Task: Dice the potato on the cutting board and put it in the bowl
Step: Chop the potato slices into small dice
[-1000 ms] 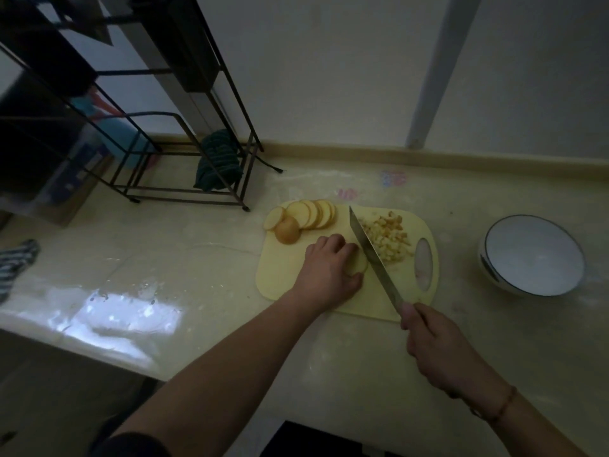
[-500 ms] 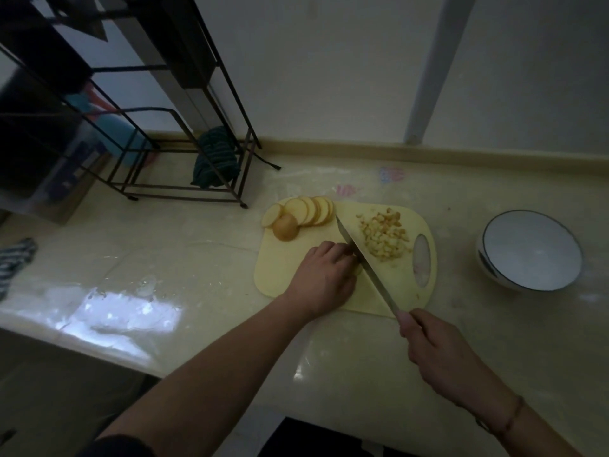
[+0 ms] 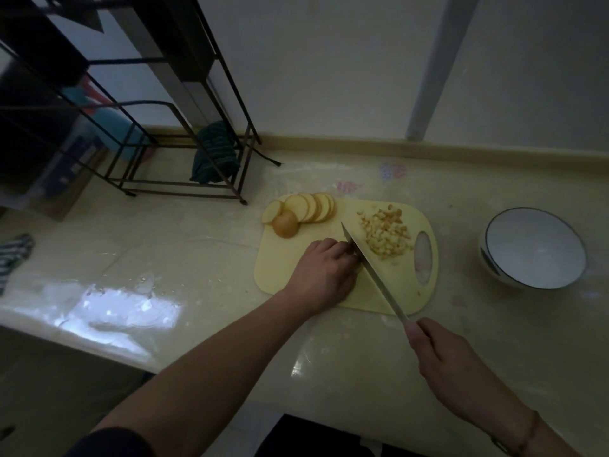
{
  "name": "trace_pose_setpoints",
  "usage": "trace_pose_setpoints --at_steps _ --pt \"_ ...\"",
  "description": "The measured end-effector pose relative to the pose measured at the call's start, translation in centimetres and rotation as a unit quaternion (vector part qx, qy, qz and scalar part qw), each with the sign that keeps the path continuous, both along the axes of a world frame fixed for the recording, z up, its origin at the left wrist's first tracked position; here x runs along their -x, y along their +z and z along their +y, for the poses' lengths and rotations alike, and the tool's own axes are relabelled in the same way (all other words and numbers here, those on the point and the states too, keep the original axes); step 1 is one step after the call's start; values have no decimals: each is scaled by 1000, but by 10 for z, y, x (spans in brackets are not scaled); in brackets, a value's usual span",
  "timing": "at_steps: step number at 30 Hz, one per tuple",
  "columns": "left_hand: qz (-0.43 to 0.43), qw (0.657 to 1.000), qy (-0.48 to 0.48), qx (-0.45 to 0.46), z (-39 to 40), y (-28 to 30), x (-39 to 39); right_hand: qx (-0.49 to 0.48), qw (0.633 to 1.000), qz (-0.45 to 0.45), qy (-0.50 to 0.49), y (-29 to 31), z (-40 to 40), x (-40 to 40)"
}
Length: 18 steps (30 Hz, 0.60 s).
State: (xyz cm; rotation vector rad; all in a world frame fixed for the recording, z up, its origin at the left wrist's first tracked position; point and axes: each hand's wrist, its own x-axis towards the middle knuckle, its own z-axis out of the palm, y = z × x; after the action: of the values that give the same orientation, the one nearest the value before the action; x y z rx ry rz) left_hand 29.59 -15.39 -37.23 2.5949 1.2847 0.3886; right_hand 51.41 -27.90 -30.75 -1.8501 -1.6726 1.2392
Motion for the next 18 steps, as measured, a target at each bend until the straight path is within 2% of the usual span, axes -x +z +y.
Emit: trace_pose_setpoints --at_steps 11,18 --pt "28 999 30 4 -4 1 -1 17 1000 -6 15 -4 25 9" --pt "17 999 30 -17 -5 -1 0 15 999 35 -11 -1 16 8"
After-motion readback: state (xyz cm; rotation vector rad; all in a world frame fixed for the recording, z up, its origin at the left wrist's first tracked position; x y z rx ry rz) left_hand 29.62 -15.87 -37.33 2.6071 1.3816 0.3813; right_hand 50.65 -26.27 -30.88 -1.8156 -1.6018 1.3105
